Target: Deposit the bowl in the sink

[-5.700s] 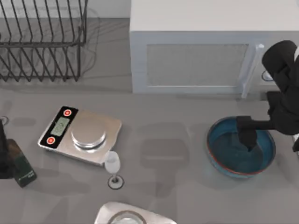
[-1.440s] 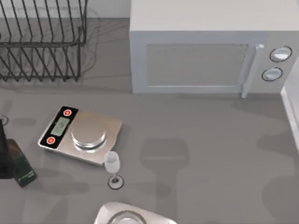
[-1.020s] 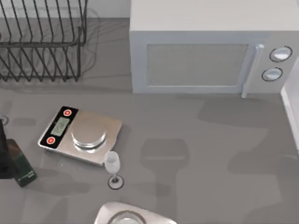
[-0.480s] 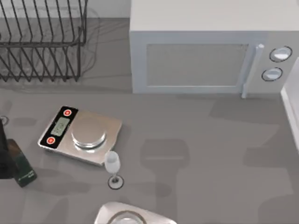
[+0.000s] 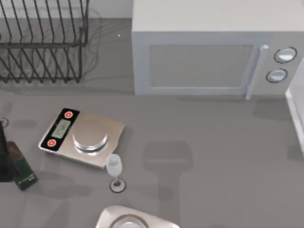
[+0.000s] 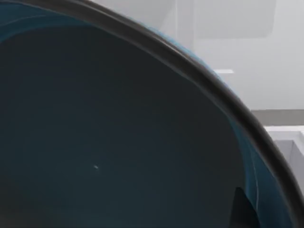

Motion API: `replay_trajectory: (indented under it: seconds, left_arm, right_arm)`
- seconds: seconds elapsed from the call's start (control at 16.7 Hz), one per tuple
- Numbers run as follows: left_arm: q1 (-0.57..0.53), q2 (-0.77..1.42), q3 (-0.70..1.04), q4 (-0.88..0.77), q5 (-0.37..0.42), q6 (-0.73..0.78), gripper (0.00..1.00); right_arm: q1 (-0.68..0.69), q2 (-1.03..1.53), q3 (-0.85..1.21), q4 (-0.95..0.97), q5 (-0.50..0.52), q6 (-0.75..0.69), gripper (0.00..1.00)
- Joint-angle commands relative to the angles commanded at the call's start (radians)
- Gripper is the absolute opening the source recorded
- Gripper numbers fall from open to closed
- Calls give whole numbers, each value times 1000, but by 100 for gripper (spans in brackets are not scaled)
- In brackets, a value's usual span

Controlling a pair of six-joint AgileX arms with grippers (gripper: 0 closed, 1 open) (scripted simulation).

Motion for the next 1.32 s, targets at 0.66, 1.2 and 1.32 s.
replay_trajectory:
  seconds: [0.66,1.2,1.32]
  left_arm:
    - [0,0,0,0,0,0,100]
    - [0,0,0,0,0,0,100]
    - [0,0,0,0,0,0,100]
  right_arm:
    - [-19,213,-26,305,34,-5,0]
    - [-19,213,-26,305,34,-5,60]
    - [-19,213,-26,305,34,-5,75]
